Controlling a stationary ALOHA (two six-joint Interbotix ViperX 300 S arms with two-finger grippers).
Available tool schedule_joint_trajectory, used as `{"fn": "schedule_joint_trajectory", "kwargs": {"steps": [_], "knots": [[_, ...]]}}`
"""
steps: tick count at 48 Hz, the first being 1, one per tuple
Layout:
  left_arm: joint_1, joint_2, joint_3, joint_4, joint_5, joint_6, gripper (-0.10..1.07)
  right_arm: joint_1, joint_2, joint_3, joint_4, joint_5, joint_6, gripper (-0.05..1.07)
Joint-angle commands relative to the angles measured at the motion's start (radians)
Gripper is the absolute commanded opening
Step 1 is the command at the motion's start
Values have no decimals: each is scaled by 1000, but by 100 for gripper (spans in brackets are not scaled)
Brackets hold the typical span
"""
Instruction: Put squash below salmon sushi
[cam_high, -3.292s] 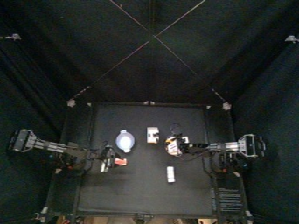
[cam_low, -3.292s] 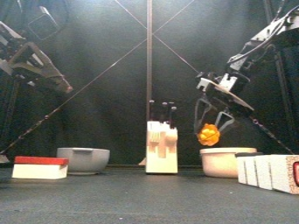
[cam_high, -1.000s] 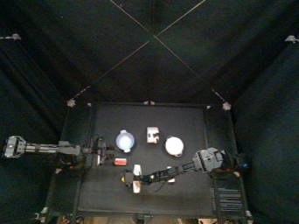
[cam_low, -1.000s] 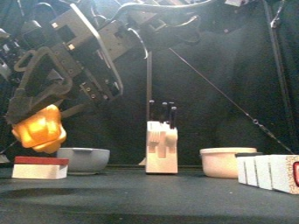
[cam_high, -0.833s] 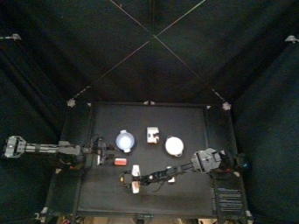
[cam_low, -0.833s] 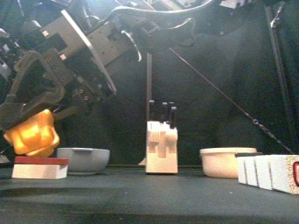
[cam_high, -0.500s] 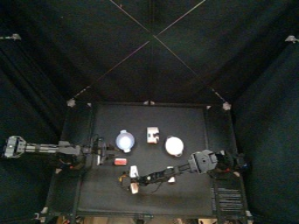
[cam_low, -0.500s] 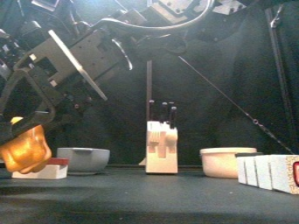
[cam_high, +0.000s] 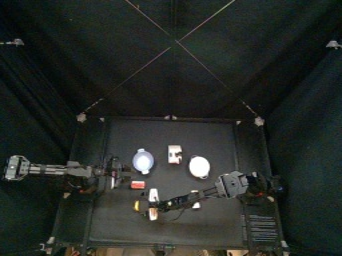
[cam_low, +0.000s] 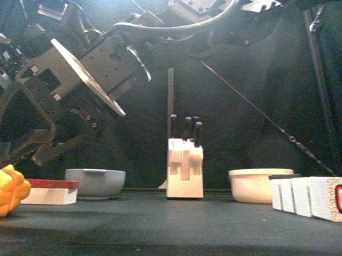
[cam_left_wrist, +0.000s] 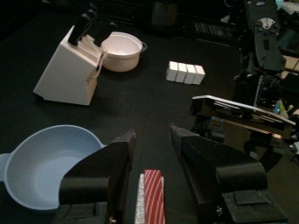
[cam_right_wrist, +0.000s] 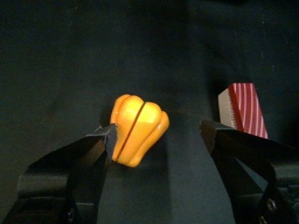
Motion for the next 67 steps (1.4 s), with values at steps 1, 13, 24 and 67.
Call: {"fn": "schedule_joint_trajectory", "kwargs": {"steps": [1,13,24,67], "knots": [[3,2,-9,0,-5,2,78,3,-58,-11,21,-3,2,104],[3,0,-9,0,-5,2,78,23,-57,-3,38,0,3,104],[3,2,-9,-2,-5,2,78,21,-58,23,54,3,3,104],[2,0,-6,-3,-3,2,78,18,-127,78,64,75,2,104]]}}
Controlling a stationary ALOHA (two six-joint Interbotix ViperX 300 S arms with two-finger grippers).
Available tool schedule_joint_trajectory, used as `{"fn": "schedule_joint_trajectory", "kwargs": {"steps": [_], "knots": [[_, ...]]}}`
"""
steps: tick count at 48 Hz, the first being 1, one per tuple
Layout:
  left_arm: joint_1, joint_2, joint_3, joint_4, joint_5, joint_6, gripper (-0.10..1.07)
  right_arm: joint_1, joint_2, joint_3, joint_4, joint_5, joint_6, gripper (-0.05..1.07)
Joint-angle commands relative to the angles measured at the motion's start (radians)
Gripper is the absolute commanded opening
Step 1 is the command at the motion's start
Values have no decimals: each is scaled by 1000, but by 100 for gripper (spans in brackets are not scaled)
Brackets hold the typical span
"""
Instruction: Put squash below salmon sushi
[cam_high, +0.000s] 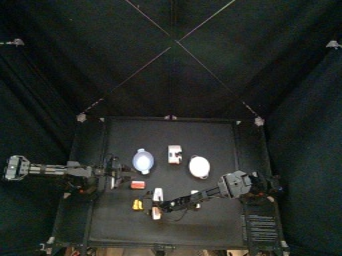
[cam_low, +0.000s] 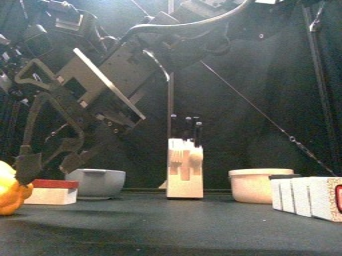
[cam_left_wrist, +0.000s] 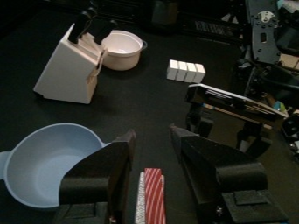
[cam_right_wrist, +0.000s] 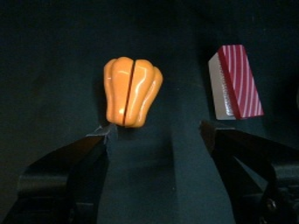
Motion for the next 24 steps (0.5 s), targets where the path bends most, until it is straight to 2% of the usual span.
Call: {"fn": "schedule_joint_trajectory", "kwargs": {"steps": [1,11,24], "knots": [[2,2,-11,0,-5,2,78,3,-83,6,2,0,0,104],[0,2,-11,-2,-5,2,78,8,-132,44,2,0,8,104],[2,2,-11,-2,-5,2,78,8,-138,52,2,-3,9,104]]}}
